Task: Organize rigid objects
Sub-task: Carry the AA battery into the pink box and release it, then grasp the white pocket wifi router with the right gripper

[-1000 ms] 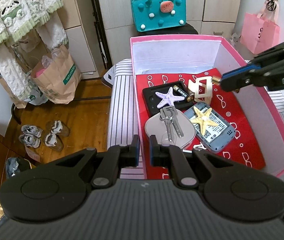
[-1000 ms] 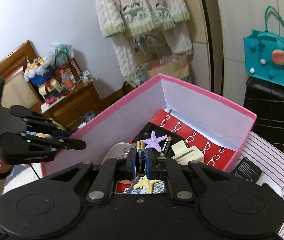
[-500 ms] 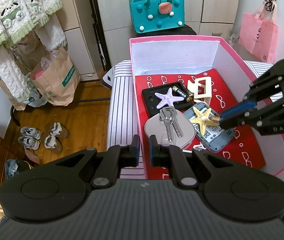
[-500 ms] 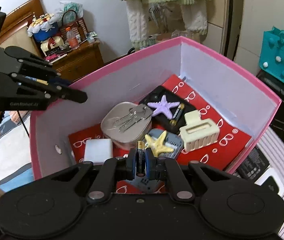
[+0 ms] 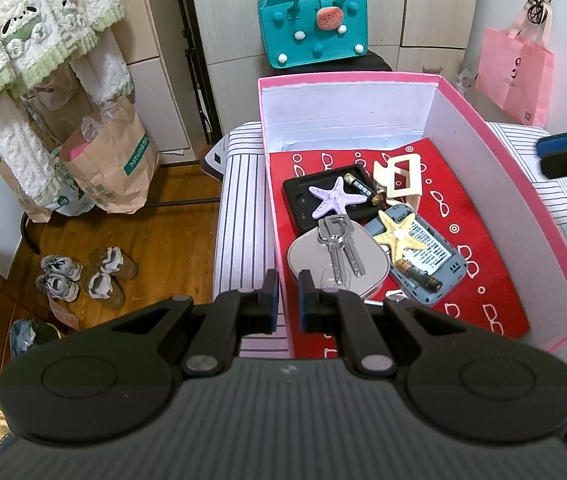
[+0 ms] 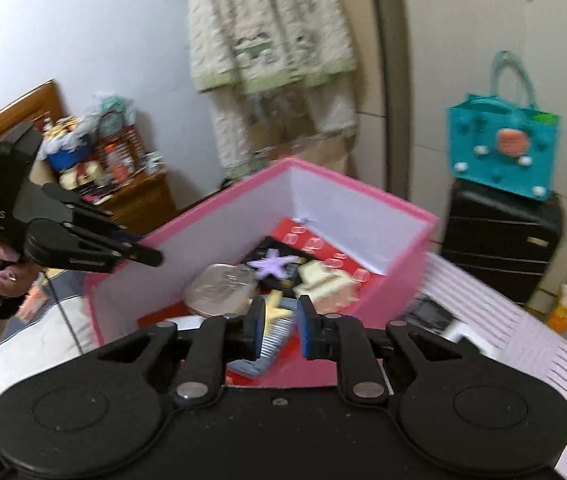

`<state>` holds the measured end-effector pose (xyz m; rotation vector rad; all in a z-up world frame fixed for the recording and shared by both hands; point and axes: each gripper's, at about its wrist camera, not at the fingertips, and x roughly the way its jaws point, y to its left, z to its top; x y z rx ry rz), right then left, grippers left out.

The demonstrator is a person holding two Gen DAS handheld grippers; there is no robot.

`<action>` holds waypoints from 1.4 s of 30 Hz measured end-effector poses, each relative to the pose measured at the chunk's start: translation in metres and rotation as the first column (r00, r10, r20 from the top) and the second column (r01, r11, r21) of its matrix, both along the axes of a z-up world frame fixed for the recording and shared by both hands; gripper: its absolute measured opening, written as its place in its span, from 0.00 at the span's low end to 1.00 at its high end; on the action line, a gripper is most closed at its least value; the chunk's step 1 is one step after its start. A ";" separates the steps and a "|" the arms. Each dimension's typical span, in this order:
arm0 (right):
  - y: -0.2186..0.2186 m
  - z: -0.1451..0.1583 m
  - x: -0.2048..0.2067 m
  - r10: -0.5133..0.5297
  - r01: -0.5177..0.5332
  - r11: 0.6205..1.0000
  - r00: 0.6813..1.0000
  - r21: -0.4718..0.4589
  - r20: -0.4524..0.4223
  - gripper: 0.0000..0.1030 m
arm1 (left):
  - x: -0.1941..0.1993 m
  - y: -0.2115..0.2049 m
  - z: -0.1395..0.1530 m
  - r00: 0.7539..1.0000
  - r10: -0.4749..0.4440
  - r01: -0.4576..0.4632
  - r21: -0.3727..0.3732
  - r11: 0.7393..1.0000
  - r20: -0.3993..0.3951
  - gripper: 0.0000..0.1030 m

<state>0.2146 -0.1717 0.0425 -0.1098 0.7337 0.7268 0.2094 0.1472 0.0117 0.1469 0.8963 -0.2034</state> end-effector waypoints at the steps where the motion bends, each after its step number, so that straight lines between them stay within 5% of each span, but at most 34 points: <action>1: -0.008 -0.001 0.000 -0.025 0.025 1.000 1.000 -0.003 -0.001 0.24 | 0.000 -0.001 0.000 1.000 0.001 -0.001 0.001 1.000 0.001 0.07; 11: -0.074 -0.049 0.015 -0.191 0.189 0.981 0.981 -0.034 -0.047 0.25 | 0.000 -0.001 -0.001 1.000 0.012 -0.012 0.005 1.000 0.000 0.07; 21: -0.083 -0.086 0.041 -0.243 0.242 0.970 0.964 -0.017 -0.109 0.58 | 0.003 -0.002 -0.001 1.000 0.024 -0.024 0.020 1.000 -0.017 0.07; 24: -0.079 -0.097 0.054 -0.227 0.229 0.973 0.965 0.001 -0.130 0.59 | 0.004 -0.003 -0.002 0.999 0.027 -0.026 0.026 0.999 -0.018 0.07; 28: -0.069 -0.109 0.066 -0.215 0.213 0.977 0.969 -0.029 -0.119 0.59 | 0.005 -0.005 -0.002 0.999 0.029 -0.028 0.039 0.999 -0.025 0.07; 35: -0.056 -0.118 0.068 -0.199 0.195 0.979 0.978 -0.060 -0.069 0.78 | 0.006 -0.006 -0.001 0.999 0.034 -0.033 0.038 0.999 -0.032 0.07; 42: -0.047 -0.129 0.073 -0.214 0.213 0.971 0.977 -0.109 0.001 0.85 | 0.005 -0.004 -0.001 0.999 0.036 -0.035 0.038 0.999 -0.033 0.07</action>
